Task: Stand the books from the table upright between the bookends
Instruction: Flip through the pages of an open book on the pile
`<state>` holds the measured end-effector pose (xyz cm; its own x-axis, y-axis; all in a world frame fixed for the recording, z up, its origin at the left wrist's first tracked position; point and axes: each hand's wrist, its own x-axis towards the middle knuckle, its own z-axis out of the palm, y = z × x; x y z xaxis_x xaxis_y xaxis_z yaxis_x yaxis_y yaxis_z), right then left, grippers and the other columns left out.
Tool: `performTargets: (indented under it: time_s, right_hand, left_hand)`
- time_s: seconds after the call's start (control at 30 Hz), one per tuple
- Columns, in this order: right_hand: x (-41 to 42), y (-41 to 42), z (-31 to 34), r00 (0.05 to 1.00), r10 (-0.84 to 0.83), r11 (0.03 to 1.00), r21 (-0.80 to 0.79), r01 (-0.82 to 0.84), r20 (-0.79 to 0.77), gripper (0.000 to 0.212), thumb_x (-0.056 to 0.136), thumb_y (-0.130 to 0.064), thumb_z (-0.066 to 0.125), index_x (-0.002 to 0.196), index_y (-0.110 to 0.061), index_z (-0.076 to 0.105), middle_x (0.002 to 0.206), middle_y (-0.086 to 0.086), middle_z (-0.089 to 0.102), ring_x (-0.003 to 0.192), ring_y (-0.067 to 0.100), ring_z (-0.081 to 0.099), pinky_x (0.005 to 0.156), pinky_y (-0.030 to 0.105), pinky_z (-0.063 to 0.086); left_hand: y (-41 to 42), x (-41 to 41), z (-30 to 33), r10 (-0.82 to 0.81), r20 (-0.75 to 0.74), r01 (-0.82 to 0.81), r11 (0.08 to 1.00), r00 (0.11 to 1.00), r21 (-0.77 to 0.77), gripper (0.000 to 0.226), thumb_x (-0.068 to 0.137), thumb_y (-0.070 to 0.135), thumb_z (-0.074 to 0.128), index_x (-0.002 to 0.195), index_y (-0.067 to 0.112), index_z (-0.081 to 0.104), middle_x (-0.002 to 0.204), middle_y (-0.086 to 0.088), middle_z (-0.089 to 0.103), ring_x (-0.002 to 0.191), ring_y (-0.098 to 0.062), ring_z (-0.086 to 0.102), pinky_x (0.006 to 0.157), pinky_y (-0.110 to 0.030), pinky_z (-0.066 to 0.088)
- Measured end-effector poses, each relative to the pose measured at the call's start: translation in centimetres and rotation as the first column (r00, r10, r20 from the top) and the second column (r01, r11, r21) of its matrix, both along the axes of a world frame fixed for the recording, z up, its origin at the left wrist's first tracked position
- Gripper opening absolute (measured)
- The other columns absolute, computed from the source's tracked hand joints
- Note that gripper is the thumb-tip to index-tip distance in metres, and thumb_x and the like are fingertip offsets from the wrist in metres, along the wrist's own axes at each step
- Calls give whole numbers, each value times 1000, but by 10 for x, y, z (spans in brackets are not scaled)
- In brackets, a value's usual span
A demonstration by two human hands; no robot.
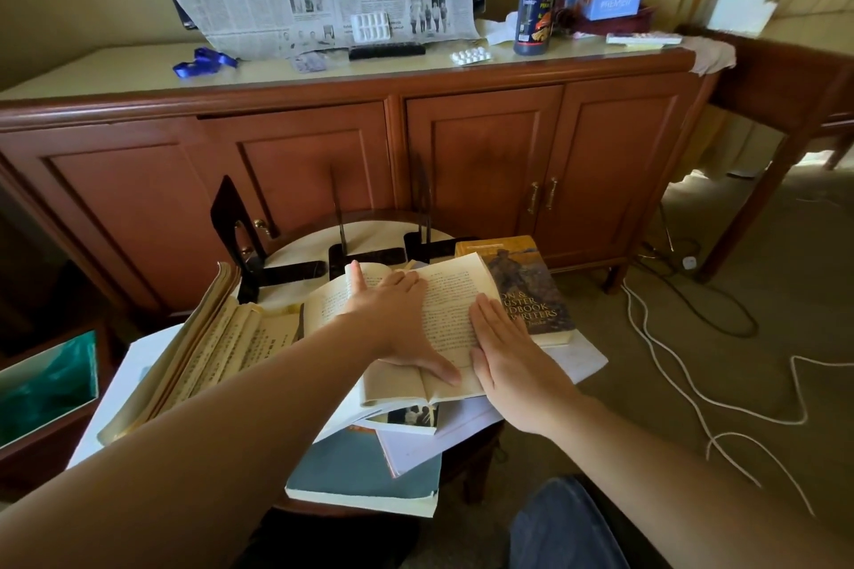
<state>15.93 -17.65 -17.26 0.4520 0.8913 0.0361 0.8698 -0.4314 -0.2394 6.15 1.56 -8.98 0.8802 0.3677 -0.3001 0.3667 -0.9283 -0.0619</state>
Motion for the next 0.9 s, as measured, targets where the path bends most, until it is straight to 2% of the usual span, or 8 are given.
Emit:
performTargets:
  time_s: [0.17, 0.27, 0.37, 0.5, 0.6, 0.7, 0.8, 0.9]
  right_hand:
    - [-7, 10, 34, 998, -27, 1000, -6, 27, -57, 63, 110, -48, 22, 162, -13, 18, 172, 4, 13, 158, 20, 9, 127, 44, 11]
    - [-15, 12, 56, 991, -88, 996, -15, 87, -105, 58, 108, -54, 27, 151, -17, 35, 158, 4, 39, 141, 28, 40, 119, 49, 28]
    - [-22, 13, 73, 987, -114, 993, -48, 109, -111, 50, 107, -57, 27, 140, -22, 42, 143, 1, 51, 120, 30, 54, 110, 50, 38]
    - [-26, 19, 82, 980, -139, 985, -120, 122, -141, 73, 99, -75, 19, 150, -27, 39, 151, 0, 45, 134, 30, 48, 118, 57, 30]
    - [-31, 27, 86, 957, -201, 975, -135, 175, -207, 102, 80, -95, 8, 143, -26, 49, 143, 1, 50, 132, 31, 50, 116, 60, 30]
    - [-32, 35, 92, 910, -259, 965, -130, 229, -322, 123, 60, -109, 7, 133, -25, 60, 134, -1, 57, 119, 28, 57, 102, 51, 49]
    - [-30, 35, 96, 863, -286, 958, -100, 269, -416, 111, 61, -108, 26, 129, -28, 64, 132, -3, 64, 115, 25, 61, 101, 46, 50]
    - [-27, 33, 96, 844, -243, 963, -17, 268, -478, 90, 80, -73, 63, 157, -39, 30, 158, -3, 43, 134, 27, 52, 103, 44, 49]
  left_hand:
    - [-1, -13, 7, 51, 183, -39, 997, 982, -72, 129, 62, 99, 56, 163, 25, 24, 172, 2, 20, 160, -24, 10, 123, -70, -9]
    - [0, -31, 3, 286, 395, -202, 949, 873, -241, 109, 72, 78, 74, 159, 27, 33, 164, -2, 27, 152, -26, 20, 127, -53, 17]
    - [-1, -52, -5, 511, 482, -325, 848, 711, -419, 101, 75, 55, 83, 156, 25, 31, 152, -4, 31, 140, -25, 34, 115, -44, 41]
    - [-3, -70, -2, 613, 510, -271, 760, 603, -591, 75, 82, 42, 83, 146, 21, 51, 130, 3, 59, 106, -12, 62, 81, -25, 56]
    - [-7, -77, 12, 591, 511, -158, 736, 625, -658, 44, 99, 39, 67, 139, 23, 63, 119, 9, 69, 101, -6, 66, 72, -16, 46]
    - [-11, -79, 21, 520, 471, -78, 725, 712, -684, 35, 106, 26, 52, 137, 25, 68, 137, 6, 63, 123, -13, 57, 95, -25, 42]
    - [-10, -76, 22, 446, 400, -96, 755, 800, -649, 43, 103, 15, 46, 136, 32, 68, 140, 5, 61, 125, -16, 56, 103, -30, 46]
    - [-10, -76, 21, 403, 365, -123, 794, 839, -595, 48, 103, 10, 42, 138, 34, 66, 135, 2, 58, 115, -20, 59, 86, -23, 47]
